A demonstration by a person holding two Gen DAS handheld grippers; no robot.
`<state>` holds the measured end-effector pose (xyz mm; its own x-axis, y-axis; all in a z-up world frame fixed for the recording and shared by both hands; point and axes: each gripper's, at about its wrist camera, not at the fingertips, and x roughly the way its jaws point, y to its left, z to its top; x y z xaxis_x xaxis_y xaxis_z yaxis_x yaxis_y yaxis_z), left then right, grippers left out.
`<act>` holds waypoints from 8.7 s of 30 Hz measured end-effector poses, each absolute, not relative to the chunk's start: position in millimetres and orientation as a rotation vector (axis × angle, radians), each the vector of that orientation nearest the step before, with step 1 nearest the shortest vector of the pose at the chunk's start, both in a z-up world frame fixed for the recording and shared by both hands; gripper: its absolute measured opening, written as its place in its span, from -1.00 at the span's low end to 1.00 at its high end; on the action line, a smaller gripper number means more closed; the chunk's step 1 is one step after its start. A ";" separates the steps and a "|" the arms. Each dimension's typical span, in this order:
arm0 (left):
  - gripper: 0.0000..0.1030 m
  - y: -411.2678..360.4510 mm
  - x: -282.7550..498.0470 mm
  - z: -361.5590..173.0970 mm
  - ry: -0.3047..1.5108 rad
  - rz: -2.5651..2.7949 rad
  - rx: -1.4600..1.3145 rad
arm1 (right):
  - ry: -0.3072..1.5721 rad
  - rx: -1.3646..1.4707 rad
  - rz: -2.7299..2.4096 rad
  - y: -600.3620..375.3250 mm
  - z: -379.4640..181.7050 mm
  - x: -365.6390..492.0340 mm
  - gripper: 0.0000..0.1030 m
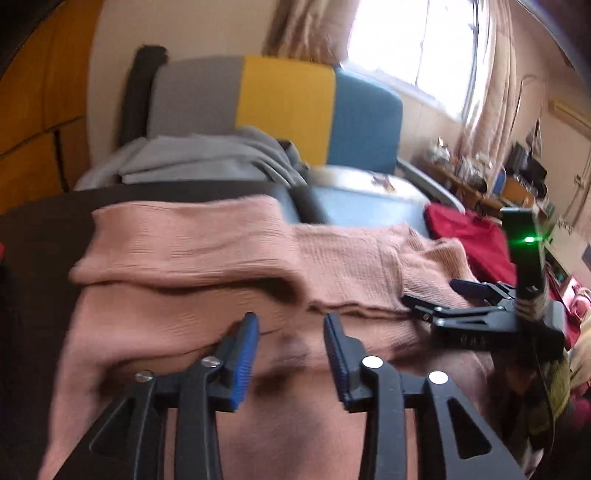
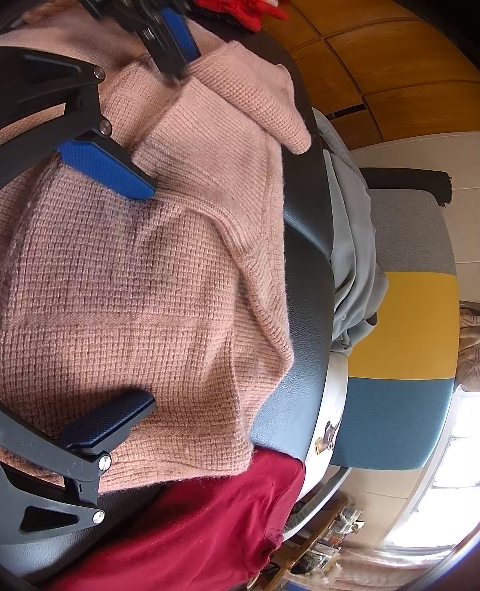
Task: Fold clothes
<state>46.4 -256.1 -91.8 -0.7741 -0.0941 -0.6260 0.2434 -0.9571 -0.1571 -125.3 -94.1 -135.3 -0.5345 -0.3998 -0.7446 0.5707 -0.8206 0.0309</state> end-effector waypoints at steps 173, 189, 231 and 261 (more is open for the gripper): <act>0.00 -477.8 100.0 -131.8 1.269 -2.513 0.845 | 0.328 1.023 -2.181 -133.2 -130.1 -113.2 1.00; 0.04 -354.2 261.5 -130.8 0.911 -2.488 0.909 | 0.318 1.074 -2.189 -142.3 -118.6 -112.8 1.00; 0.17 -169.8 141.6 -129.7 0.080 -2.844 1.318 | -0.216 1.221 -1.940 80.2 -127.5 17.6 1.00; 0.18 -162.0 110.5 -132.2 0.351 -3.019 1.342 | -0.826 1.206 -2.185 52.4 -119.8 -131.3 1.00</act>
<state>110.5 -162.0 -132.2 -0.6600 0.2484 -0.7090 -0.0790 -0.9615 -0.2632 -131.3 52.4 -119.8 -0.4774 -0.6776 -0.5595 0.1378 -0.6865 0.7139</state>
